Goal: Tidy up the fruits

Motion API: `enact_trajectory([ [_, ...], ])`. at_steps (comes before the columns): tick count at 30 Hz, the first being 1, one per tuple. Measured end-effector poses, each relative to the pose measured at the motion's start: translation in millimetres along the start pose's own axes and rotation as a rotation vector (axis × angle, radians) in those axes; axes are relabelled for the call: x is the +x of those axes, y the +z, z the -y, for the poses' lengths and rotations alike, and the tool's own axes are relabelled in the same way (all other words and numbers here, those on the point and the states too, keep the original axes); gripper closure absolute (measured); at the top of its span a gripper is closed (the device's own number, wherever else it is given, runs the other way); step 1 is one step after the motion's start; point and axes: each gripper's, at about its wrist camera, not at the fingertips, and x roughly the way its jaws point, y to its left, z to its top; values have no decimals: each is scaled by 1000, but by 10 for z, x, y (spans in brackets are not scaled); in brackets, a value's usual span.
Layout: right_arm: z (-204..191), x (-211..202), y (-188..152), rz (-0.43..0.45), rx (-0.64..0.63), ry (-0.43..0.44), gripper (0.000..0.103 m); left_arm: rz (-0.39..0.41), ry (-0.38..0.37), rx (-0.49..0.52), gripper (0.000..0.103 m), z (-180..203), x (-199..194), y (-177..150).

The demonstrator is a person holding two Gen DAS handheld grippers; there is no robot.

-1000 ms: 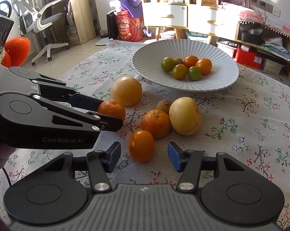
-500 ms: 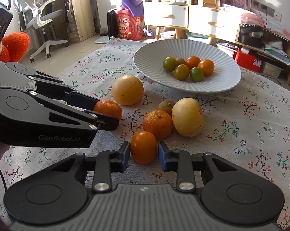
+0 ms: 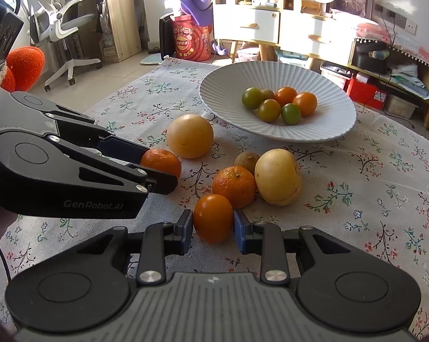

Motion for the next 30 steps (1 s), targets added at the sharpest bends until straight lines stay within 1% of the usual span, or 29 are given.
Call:
enact_trajectory([
  [21, 40, -98, 108, 29, 12, 0, 76, 43, 9, -3, 89, 12, -103, 60],
  [30, 109, -143, 150, 45, 22, -10, 76, 68, 15, -10, 89, 2, -135, 144],
])
